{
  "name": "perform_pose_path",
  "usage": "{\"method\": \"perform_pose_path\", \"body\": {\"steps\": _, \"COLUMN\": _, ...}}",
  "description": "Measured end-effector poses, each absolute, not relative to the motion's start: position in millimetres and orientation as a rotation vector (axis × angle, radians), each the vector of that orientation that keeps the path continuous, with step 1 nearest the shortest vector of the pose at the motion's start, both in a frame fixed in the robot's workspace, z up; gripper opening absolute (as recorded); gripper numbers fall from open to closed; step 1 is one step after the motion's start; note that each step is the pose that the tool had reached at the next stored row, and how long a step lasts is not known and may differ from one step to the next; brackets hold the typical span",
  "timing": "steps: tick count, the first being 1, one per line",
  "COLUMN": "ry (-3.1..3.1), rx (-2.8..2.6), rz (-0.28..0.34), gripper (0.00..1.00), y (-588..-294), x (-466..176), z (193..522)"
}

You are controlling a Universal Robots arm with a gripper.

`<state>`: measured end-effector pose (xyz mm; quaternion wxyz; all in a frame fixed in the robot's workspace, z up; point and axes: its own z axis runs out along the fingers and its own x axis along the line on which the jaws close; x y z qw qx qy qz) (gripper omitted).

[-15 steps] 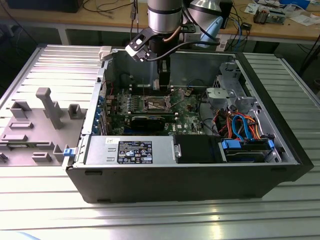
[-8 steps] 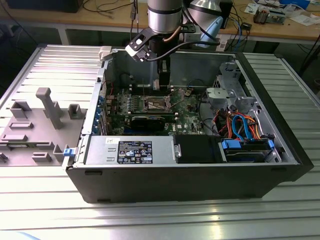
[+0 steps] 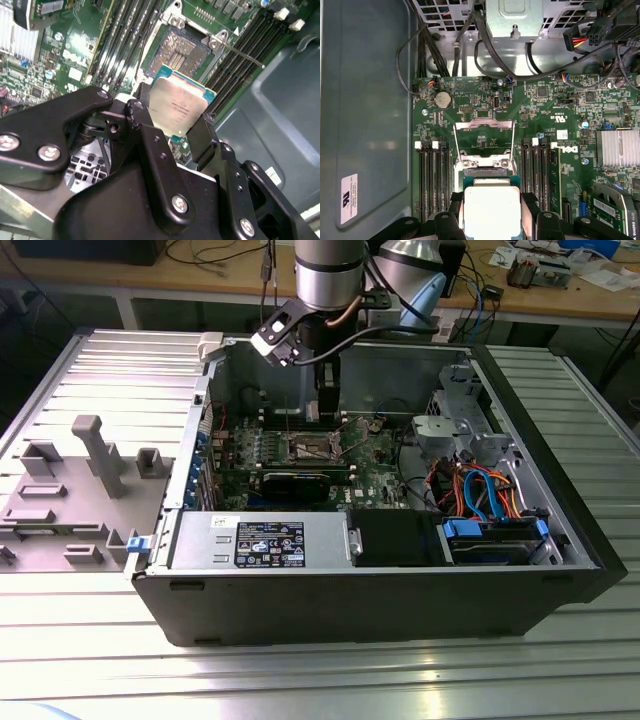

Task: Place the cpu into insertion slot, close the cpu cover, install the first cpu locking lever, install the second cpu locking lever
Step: 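Place the cpu into insertion slot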

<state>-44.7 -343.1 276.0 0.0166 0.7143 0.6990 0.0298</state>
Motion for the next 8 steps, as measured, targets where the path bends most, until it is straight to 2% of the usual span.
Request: {"method": "perform_pose_path", "body": {"steps": 8, "ry": 2.171, "rx": 2.223, "rz": 0.093, "gripper": 0.54, "y": -343, "x": -46, "z": 258}}
